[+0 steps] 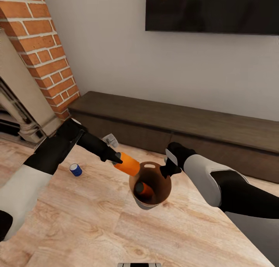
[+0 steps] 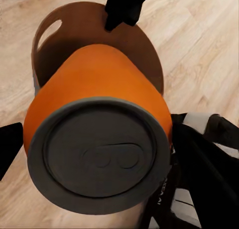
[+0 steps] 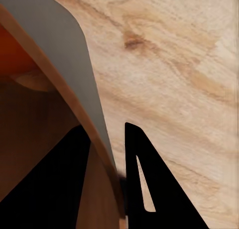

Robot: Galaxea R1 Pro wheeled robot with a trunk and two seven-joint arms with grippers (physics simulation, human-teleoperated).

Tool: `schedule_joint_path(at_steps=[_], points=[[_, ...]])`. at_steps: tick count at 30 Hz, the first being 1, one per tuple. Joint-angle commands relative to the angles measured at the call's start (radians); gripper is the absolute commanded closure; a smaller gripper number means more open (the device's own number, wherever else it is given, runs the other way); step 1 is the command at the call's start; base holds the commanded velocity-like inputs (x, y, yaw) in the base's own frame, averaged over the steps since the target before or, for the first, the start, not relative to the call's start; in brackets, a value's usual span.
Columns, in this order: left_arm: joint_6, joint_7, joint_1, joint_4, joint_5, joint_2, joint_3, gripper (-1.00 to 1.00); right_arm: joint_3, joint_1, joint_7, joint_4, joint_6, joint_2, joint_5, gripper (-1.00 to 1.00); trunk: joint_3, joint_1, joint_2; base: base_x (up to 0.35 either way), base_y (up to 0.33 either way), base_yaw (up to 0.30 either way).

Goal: Put the three can of soda from the living room inside the tash can in the kitchen.

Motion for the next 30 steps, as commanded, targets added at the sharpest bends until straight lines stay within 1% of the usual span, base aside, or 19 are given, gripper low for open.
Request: schedule_joint_path(at_steps=[1, 2, 3, 4, 7, 8, 9, 10, 12, 14, 15, 16, 17, 18, 20, 22, 23, 27, 30], points=[[0.0, 0.0, 0.001, 0.0, -0.044, -0.027, -0.003, 1.0, -0.027, 0.0, 0.002, -0.009, 0.0, 0.002, -0.032, 1.0, 0.003, -0.004, 0.007, 0.0, 0.0, 0.0], [0.0, 0.0, 0.001, 0.0, -0.065, -0.039, -0.004, 1.0, -0.027, 0.0, 0.002, -0.012, 0.0, 0.003, -0.032, 1.0, 0.006, -0.008, 0.014, 0.0, 0.0, 0.0], [0.0, 0.0, 0.001, 0.002, -0.104, -0.057, -0.005, 1.0, -0.027, 0.0, 0.002, -0.017, 0.0, 0.005, -0.032, 1.0, 0.01, -0.012, 0.021, 0.0, 0.0, 0.0], [0.0, 0.0, 0.002, 0.004, -0.132, -0.07, -0.006, 1.0, -0.027, 0.0, 0.002, -0.02, 0.0, 0.008, -0.032, 1.0, 0.013, -0.015, 0.028, 0.0, 0.0, 0.0], [0.0, 0.0, 0.003, 0.005, -0.157, -0.086, -0.007, 1.0, -0.028, 0.001, 0.002, -0.023, 0.0, 0.012, -0.032, 1.0, 0.022, -0.027, 0.049, 0.0, 0.0, 0.0], [0.0, 0.0, 0.003, 0.005, -0.168, -0.104, -0.007, 1.0, -0.028, 0.001, 0.002, -0.024, 0.0, 0.016, -0.032, 1.0, 0.025, -0.031, 0.056, 0.0, 0.0, 0.0], [0.0, 0.0, 0.003, 0.006, -0.174, -0.113, -0.008, 1.0, -0.028, 0.001, 0.002, -0.025, 0.0, 0.018, -0.032, 1.0, 0.025, -0.031, 0.056, 0.0, 0.0, 0.0], [0.0, 0.0, 0.003, 0.008, -0.19, -0.135, -0.008, 1.0, -0.028, 0.001, 0.002, -0.025, 0.0, 0.02, -0.033, 1.0, 0.025, -0.031, 0.056, 0.0, 0.0, 0.0], [0.0, 0.0, 0.004, 0.011, -0.215, -0.16, -0.008, 1.0, -0.028, 0.001, 0.002, -0.026, 0.0, 0.022, -0.033, 1.0, 0.025, -0.031, 0.056, 0.0, 0.0, 0.0], [0.0, 0.0, 0.012, 0.026, -0.276, -0.213, -0.007, 1.0, -0.028, 0.001, 0.002, -0.025, 0.0, 0.022, -0.033, 1.0, 0.025, -0.031, 0.056, 0.0, 0.0, 0.0], [0.0, 0.0, 0.017, 0.031, -0.29, -0.225, -0.007, 1.0, -0.028, 0.001, 0.002, -0.024, 0.0, 0.022, -0.033, 1.0, 0.025, -0.031, 0.056, 0.0, 0.0, 0.0], [0.0, 0.0, 0.027, 0.038, -0.316, -0.243, -0.008, 1.0, -0.028, 0.001, 0.002, -0.023, 0.0, 0.022, -0.032, 1.0, 0.025, -0.031, 0.056, 0.0, 0.0, 0.0], [0.0, 0.0, 0.031, 0.041, -0.328, -0.249, -0.008, 1.0, -0.028, 0.001, 0.002, -0.023, 0.0, 0.022, -0.032, 1.0, 0.025, -0.031, 0.056, 0.0, 0.0, 0.0], [0.0, 0.0, 0.039, 0.05, -0.354, -0.26, -0.008, 1.0, -0.028, 0.001, 0.002, -0.022, 0.0, 0.022, -0.032, 1.0, 0.025, -0.031, 0.056, 0.0, 0.0, 0.0], [0.0, 0.0, 0.047, 0.068, -0.385, -0.274, -0.008, 1.0, -0.028, 0.001, 0.002, -0.022, 0.0, 0.022, -0.032, 1.0, 0.025, -0.031, 0.056, 0.0, 0.0, 0.0], [0.0, 0.0, 0.05, 0.082, -0.401, -0.281, -0.007, 1.0, -0.028, 0.001, 0.002, -0.022, 0.0, 0.022, -0.032, 1.0, 0.025, -0.031, 0.056, 0.0, 0.0, 0.0], [0.0, 0.0, 0.054, 0.104, -0.42, -0.288, -0.007, 1.0, -0.028, 0.002, 0.002, -0.022, 0.0, 0.022, -0.032, 1.0, 0.025, -0.031, 0.056, 0.0, 0.0, 0.0], [0.0, 0.001, 0.059, 0.139, -0.432, -0.293, -0.007, 1.0, -0.028, 0.002, 0.002, -0.022, 0.0, 0.022, -0.032, 1.0, 0.025, -0.031, 0.056, 0.0, 0.0, 0.0], [0.0, 0.034, 0.068, 0.176, -0.436, -0.301, -0.007, 1.0, -0.027, 0.002, 0.002, -0.022, 0.0, 0.022, -0.032, 1.0, 0.025, -0.031, 0.056, 0.0, 0.0, 0.0]])
